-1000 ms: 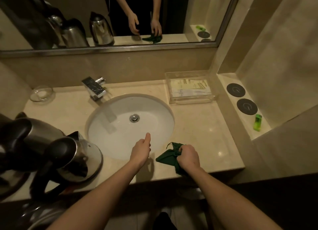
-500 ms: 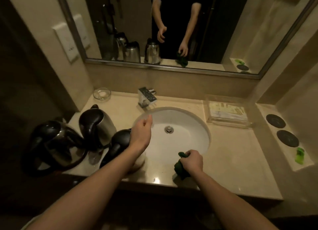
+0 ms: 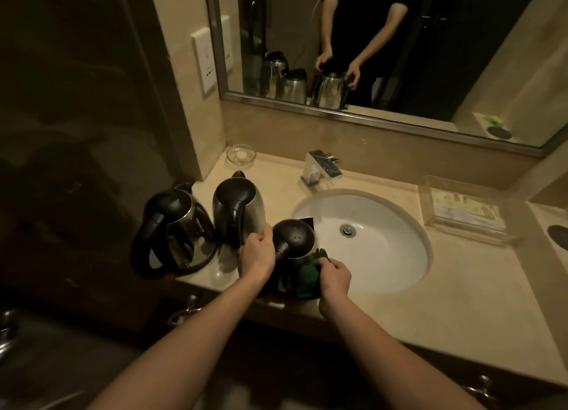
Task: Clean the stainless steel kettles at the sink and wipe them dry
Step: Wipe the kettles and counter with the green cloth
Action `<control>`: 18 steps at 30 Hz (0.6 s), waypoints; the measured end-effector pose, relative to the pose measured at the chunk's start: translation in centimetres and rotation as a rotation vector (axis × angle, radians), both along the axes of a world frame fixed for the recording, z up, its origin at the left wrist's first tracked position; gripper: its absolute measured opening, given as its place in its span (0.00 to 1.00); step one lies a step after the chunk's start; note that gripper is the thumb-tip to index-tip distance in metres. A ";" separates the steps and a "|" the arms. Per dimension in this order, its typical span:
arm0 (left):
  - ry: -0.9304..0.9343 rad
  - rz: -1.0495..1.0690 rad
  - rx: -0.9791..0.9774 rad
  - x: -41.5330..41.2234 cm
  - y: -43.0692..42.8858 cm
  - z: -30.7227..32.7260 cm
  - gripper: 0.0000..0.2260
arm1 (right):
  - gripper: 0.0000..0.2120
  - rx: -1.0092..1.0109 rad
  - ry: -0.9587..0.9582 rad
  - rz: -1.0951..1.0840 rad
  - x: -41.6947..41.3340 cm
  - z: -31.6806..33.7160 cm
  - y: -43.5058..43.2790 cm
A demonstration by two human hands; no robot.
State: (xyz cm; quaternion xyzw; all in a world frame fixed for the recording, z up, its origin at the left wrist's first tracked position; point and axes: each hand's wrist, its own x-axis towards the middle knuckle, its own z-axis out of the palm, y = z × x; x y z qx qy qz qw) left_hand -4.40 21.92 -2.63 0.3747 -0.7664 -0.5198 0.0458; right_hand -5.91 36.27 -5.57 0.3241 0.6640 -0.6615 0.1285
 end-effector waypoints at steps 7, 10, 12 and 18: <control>-0.026 0.084 0.120 0.8 0.3 -1.8 0.24 | 0.19 -0.299 -0.065 -0.162 1.6 0.7 -2.0; 0.005 0.090 0.208 1.5 0.1 -2.1 0.23 | 0.27 -0.438 -0.106 -0.159 2.4 0.7 -2.7; 0.026 0.069 0.243 2.3 0.1 -2.6 0.24 | 0.29 -0.504 -0.120 -0.111 2.8 1.0 -3.1; 0.038 0.010 0.209 2.9 0.3 -2.6 0.26 | 0.30 -0.549 -0.053 -0.098 2.9 1.8 -3.6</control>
